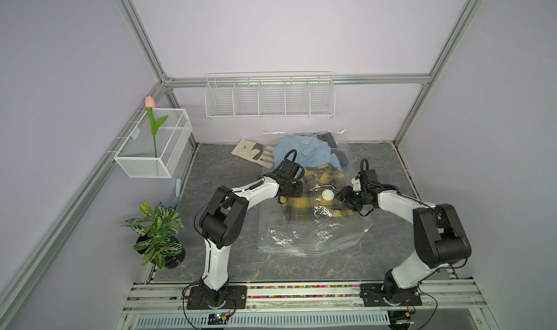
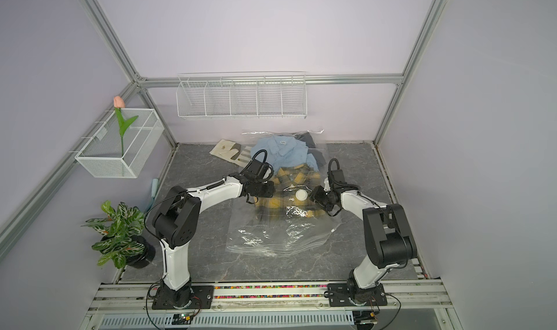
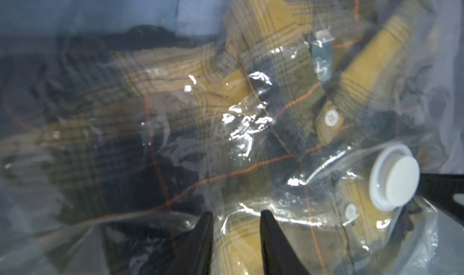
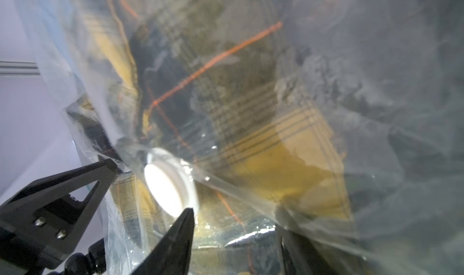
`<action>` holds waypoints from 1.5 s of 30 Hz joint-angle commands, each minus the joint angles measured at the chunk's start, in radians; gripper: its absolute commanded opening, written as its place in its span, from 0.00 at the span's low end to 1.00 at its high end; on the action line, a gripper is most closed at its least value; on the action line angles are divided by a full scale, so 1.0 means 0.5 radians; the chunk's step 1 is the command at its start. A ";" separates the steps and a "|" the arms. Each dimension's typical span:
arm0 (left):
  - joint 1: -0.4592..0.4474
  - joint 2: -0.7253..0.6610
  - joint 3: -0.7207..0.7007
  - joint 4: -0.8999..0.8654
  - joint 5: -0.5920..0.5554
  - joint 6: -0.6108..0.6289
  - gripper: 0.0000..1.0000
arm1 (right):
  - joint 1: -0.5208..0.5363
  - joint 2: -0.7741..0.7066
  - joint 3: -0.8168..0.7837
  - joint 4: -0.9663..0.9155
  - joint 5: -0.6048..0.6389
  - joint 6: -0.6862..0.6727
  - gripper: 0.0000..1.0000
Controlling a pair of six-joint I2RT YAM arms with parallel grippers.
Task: Place the folded shirt into the vacuum bag
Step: Adjust the vacuum bag at the center of the board, then close the vacuum bag at the center of the board.
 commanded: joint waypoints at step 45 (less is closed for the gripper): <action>-1.073 -0.683 -0.629 0.690 -0.344 0.474 0.61 | -0.758 -1.752 -1.215 -0.622 -0.169 0.391 0.64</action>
